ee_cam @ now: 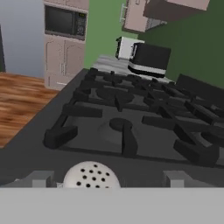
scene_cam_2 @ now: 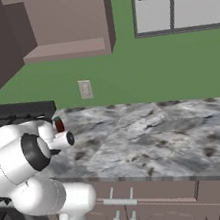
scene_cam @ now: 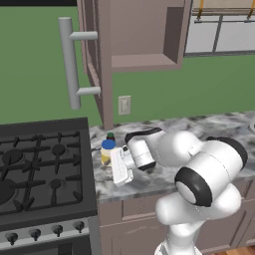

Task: Collect the paprika, mayonnaise, and shaker from the cabinet and place them next to the stove.

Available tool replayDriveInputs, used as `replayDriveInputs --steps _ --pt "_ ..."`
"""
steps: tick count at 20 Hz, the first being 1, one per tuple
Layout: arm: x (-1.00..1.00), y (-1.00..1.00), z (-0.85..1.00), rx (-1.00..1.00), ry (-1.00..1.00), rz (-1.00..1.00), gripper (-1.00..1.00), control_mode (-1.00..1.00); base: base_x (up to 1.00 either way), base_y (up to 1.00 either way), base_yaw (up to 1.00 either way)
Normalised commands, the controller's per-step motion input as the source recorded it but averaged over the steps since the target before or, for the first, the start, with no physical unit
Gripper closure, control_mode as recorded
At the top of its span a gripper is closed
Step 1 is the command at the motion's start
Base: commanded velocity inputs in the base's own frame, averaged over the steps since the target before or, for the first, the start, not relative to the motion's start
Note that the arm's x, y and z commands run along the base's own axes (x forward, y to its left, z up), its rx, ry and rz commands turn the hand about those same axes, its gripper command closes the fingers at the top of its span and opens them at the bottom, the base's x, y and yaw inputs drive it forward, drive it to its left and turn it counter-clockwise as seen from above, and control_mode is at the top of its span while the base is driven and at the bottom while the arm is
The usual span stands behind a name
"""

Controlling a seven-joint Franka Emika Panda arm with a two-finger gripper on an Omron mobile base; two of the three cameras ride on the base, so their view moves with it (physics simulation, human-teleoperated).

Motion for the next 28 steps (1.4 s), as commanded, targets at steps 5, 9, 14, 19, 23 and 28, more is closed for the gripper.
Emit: replayDriveInputs --steps 5,9,14,19,23,28 --pt "-0.05 -0.10 0.01 0.00 -0.03 0.00 -1.00 -1.00 0.00 0.00 0.00" --pt "-0.01 0.00 0.24 0.00 0.00 0.00 -1.00 -1.00 0.00 0.00 0.00" --pt "-0.12 -0.08 0.40 0.00 0.00 0.00 -1.00 -1.00 0.00 0.00 0.00" --pt "-0.20 -0.21 0.53 0.00 0.00 0.00 -1.00 -1.00 0.00 0.00 0.00" --pt "-0.22 -0.28 0.69 0.00 -0.01 0.00 -1.00 -1.00 0.00 0.00 0.00" --pt "-0.29 -0.39 0.87 0.00 -0.04 -0.02 -1.00 -1.00 0.00 0.00 0.00"
